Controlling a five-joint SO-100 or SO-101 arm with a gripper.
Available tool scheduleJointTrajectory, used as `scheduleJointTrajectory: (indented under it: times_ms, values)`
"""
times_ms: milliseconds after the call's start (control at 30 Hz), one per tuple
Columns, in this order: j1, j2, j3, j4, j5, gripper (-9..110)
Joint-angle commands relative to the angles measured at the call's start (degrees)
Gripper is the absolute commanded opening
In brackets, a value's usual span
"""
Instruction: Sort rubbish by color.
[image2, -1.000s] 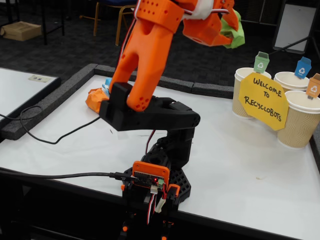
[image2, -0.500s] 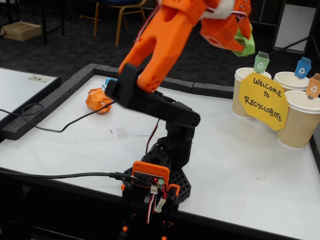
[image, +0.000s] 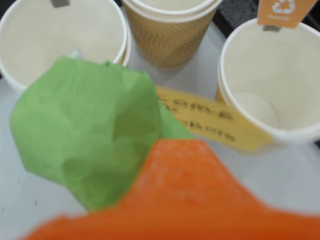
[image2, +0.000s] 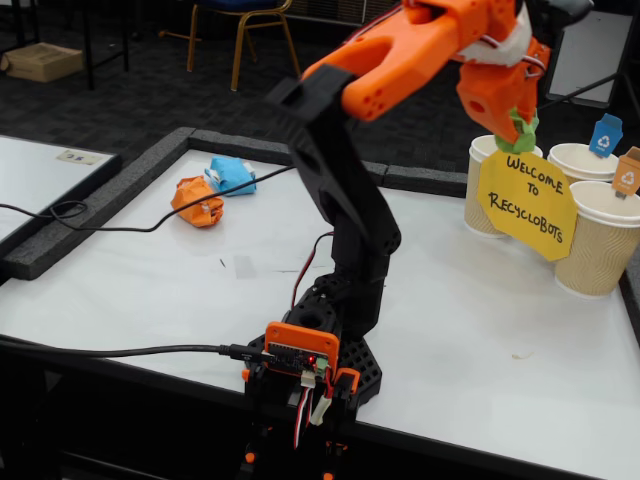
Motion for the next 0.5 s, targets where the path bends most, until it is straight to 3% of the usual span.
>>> scheduleJointTrajectory:
  times_ms: [0, 467]
  values:
    - [0.4, -3.8, -12.3, -2.2, -1.5, 0]
    - [-8.7, -16.8, -29.2, 1.2, -1.5, 0]
